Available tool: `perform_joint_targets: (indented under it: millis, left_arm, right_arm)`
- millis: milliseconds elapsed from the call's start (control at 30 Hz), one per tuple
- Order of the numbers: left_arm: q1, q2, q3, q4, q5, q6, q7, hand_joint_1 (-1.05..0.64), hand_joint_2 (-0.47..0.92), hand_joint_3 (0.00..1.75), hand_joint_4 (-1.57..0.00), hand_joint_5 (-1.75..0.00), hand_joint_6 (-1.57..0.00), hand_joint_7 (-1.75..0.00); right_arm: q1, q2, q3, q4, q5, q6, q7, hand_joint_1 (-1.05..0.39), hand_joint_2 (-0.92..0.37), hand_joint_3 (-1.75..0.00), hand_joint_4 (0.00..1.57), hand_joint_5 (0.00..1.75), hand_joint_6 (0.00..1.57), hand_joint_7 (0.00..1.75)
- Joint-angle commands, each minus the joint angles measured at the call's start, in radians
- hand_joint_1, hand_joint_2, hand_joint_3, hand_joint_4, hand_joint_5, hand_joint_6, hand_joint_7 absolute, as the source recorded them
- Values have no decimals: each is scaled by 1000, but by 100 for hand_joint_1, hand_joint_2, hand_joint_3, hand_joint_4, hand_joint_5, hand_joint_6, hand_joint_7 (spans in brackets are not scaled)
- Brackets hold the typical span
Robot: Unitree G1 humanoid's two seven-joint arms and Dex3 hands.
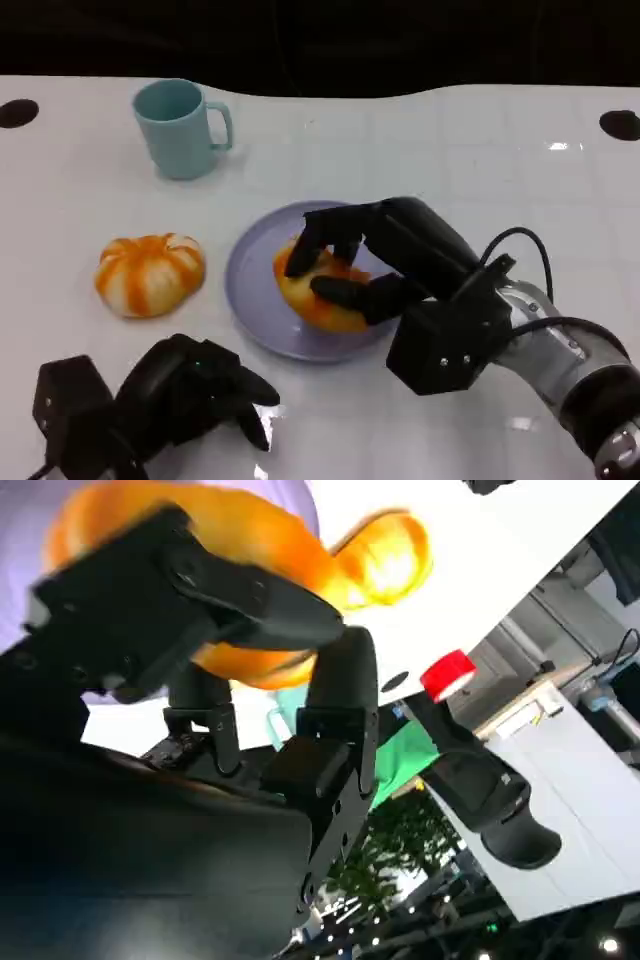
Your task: Grasp the bread from the table and place it into the plate.
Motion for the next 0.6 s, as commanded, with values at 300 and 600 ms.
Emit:
perform_joint_targets:
  millis: [300,600]
  left_arm:
    - [3,11,4,2,-2,-5,5,-105,92,2,-135,-80,-157,-7]
    - [9,12,0,-9,3,-4,10,-105,92,2,-135,-80,-157,-8]
  right_arm:
    - [47,-63,-8,-124,-19,51,46,-75,-92,-33,1,80,20,19]
    - [137,-132,-25,-257,1,57,75,-76,-92,-35,3,73,20,16]
